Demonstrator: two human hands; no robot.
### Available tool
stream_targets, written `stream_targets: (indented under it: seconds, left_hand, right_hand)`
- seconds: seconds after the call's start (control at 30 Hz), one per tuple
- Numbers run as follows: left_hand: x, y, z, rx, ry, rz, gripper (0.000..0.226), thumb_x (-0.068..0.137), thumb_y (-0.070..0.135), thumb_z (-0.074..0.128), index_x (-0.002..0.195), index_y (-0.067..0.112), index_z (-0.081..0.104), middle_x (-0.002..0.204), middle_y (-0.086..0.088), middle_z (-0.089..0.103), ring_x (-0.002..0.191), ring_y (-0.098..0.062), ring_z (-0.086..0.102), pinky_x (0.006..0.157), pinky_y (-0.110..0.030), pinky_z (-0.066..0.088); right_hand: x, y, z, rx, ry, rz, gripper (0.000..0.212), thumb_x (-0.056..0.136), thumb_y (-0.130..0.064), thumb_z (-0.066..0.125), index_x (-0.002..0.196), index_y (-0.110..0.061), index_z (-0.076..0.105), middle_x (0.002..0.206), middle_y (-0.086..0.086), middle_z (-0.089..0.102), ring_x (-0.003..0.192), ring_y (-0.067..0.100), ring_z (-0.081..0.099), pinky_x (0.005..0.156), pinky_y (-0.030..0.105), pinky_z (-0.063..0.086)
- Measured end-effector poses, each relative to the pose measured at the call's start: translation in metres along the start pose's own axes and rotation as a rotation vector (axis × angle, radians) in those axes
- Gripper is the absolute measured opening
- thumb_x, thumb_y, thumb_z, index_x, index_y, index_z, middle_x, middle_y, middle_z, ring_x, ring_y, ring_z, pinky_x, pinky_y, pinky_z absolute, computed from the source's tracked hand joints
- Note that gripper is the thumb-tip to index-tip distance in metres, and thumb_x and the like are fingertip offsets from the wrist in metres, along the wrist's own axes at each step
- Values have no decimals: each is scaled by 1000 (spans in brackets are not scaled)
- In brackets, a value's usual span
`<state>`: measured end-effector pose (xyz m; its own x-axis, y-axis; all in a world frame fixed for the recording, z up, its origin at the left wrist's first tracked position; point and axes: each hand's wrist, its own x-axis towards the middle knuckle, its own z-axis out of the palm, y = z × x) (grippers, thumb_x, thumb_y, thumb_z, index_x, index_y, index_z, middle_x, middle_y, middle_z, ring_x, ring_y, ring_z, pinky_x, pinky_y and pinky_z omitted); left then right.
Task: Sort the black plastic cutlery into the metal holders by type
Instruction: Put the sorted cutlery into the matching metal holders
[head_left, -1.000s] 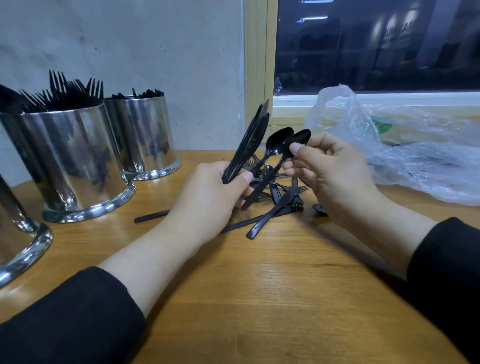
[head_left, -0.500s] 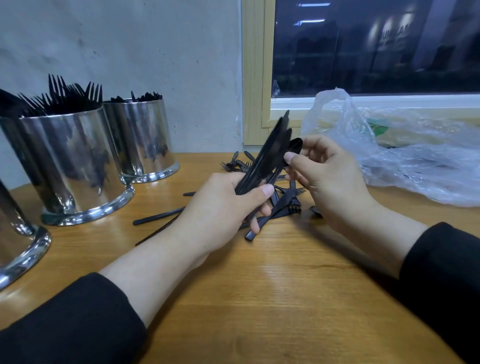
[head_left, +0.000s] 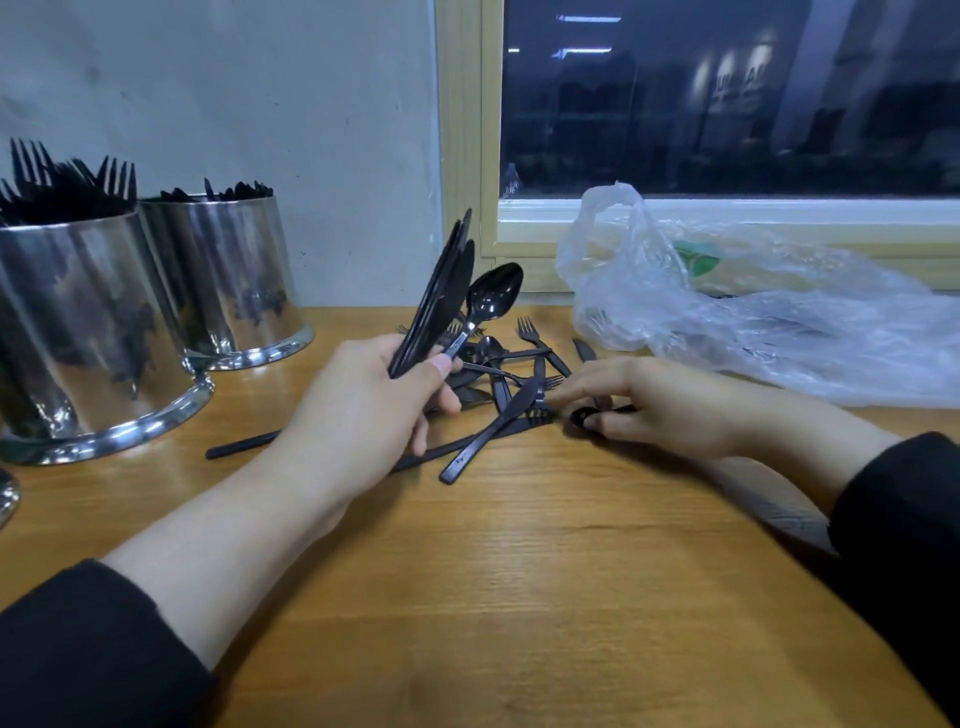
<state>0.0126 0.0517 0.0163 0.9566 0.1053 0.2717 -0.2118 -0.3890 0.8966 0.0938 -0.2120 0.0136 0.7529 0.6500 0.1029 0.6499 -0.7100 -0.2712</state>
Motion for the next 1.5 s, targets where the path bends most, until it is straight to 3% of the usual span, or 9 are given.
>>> stream_targets:
  seconds: [0.2, 0.3, 0.5, 0.67, 0.9, 1.03, 1.17, 1.33, 1.5]
  left_hand:
    - [1, 2, -6, -81, 176, 51, 23, 103, 22, 54, 89, 15, 70, 80, 1, 75, 45, -12, 48, 48, -17, 42]
    - [2, 3, -10, -102, 288, 52, 26, 102, 22, 55, 83, 17, 71, 80, -2, 74, 46, -14, 50, 59, -30, 45]
    - [-9, 0, -20, -96, 359, 9, 31, 101, 25, 56, 73, 21, 69, 79, 2, 74, 61, -40, 62, 81, -52, 55]
    - [-9, -4, -27, -103, 294, -35, 18, 103, 22, 54, 93, 18, 70, 82, 9, 77, 66, -15, 74, 79, -38, 54]
    - [-9, -4, -27, -199, 185, -68, 16, 103, 20, 55, 102, 20, 71, 84, 5, 79, 71, -18, 77, 63, -20, 50]
    - [-8, -6, -30, -198, 134, -75, 16, 104, 25, 55, 105, 21, 71, 85, 3, 79, 49, -8, 65, 43, -10, 37]
    - [-8, -8, -29, -100, 74, -53, 21, 102, 28, 58, 92, 15, 73, 57, 6, 66, 39, -2, 44, 47, -14, 35]
    - [-1, -16, -34, -82, 172, -81, 32, 102, 31, 56, 79, 14, 71, 53, -6, 59, 46, -14, 43, 51, -28, 37]
    - [3, -21, -37, 29, 164, -73, 33, 102, 33, 56, 78, 17, 71, 52, 1, 61, 44, -9, 45, 48, -21, 36]
  right_hand:
    - [4, -6, 5, 14, 40, -21, 24, 93, -22, 67, 112, -36, 69, 99, -20, 59, 91, -1, 55, 83, 18, 43]
    - [2, -11, 4, 23, 151, -36, 18, 92, -20, 68, 100, -36, 70, 93, -20, 61, 88, 2, 58, 77, 19, 43]
    - [3, -46, -14, 554, 546, -23, 6, 92, -13, 67, 87, -17, 66, 67, 3, 68, 60, 14, 62, 64, 26, 48]
    - [38, -91, -21, 1098, 620, -27, 8, 91, 0, 65, 87, -6, 62, 65, 5, 67, 62, 21, 68, 65, 26, 58]
    - [81, -109, -8, 1340, 638, 70, 11, 92, -7, 68, 90, -5, 58, 65, 5, 63, 69, 19, 70, 76, 32, 61]
    - [93, -104, 6, 1252, 664, 107, 13, 93, -12, 67, 84, -9, 57, 59, 0, 55, 67, 19, 63, 67, 31, 58]
    - [99, -104, 10, 1083, 595, 95, 17, 92, -21, 70, 83, -9, 60, 57, -1, 58, 62, 18, 60, 66, 35, 56]
    - [109, -65, 3, 565, 585, 201, 33, 97, -45, 56, 87, -16, 69, 77, 6, 70, 68, 18, 62, 68, 41, 55]
    - [127, -11, 16, 107, 362, 336, 40, 98, -38, 57, 132, -18, 61, 120, 1, 69, 109, 20, 63, 92, 34, 51]
